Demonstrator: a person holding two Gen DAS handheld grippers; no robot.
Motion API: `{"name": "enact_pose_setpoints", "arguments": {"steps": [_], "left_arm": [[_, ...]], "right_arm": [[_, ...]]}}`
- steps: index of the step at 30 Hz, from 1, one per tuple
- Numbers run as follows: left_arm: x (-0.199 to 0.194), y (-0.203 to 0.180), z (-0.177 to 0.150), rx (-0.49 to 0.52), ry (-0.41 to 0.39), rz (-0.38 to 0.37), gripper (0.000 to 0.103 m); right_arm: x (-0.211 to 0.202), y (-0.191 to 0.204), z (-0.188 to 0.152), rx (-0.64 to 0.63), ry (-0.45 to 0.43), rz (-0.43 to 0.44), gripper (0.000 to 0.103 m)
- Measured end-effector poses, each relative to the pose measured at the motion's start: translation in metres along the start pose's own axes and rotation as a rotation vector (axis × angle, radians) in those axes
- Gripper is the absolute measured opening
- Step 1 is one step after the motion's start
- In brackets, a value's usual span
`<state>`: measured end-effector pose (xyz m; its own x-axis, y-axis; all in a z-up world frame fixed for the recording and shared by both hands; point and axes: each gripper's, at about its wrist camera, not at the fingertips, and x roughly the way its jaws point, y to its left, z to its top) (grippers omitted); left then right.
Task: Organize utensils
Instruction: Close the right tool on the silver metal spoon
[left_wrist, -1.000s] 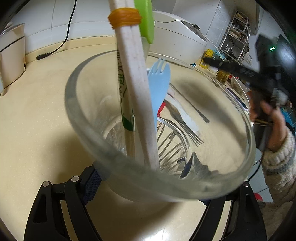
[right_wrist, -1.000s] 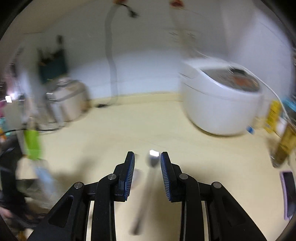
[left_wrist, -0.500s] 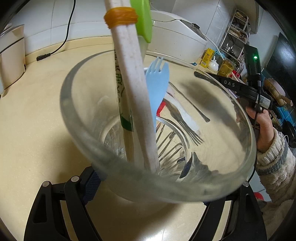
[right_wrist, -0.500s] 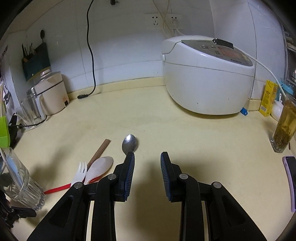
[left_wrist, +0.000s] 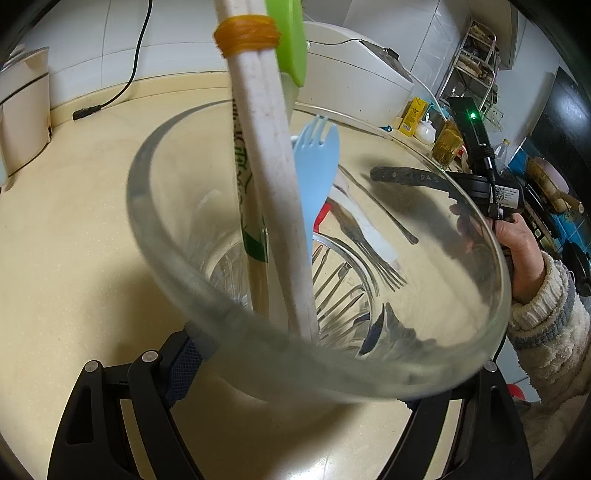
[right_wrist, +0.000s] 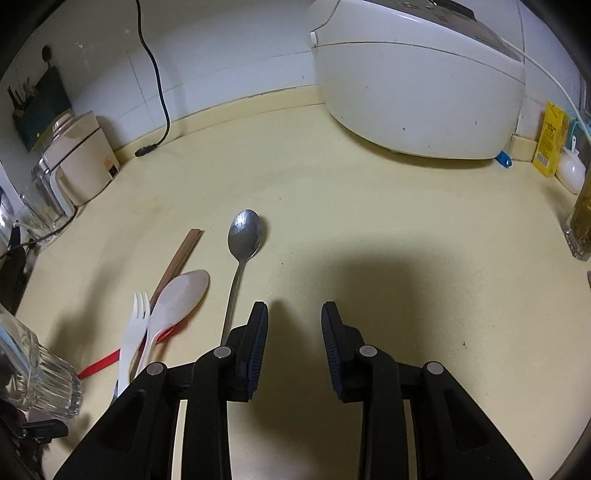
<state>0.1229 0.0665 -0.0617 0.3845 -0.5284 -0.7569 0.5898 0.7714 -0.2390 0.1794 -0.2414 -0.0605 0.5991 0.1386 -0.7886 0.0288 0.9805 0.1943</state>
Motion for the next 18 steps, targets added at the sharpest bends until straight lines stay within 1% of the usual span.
{"name": "enact_pose_setpoints", "arguments": {"steps": [10, 12, 14, 16, 18], "left_arm": [[0.000, 0.000, 0.000, 0.000, 0.000, 0.001, 0.087], [0.000, -0.001, 0.000, 0.002, 0.001, 0.002, 0.087], [0.000, -0.002, 0.001, 0.004, 0.002, 0.005, 0.087], [0.000, -0.003, 0.001, 0.004, 0.002, 0.005, 0.087], [0.000, -0.003, 0.001, 0.005, 0.002, 0.006, 0.087]], "right_arm": [[0.003, 0.004, -0.002, -0.012, 0.002, -0.007, 0.030], [0.004, 0.007, -0.001, -0.027, 0.005, 0.011, 0.030], [0.008, 0.011, 0.002, -0.050, 0.009, 0.019, 0.030], [0.013, 0.015, 0.007, -0.071, 0.011, 0.005, 0.031], [0.018, 0.014, 0.013, -0.062, 0.009, 0.013, 0.031]]}}
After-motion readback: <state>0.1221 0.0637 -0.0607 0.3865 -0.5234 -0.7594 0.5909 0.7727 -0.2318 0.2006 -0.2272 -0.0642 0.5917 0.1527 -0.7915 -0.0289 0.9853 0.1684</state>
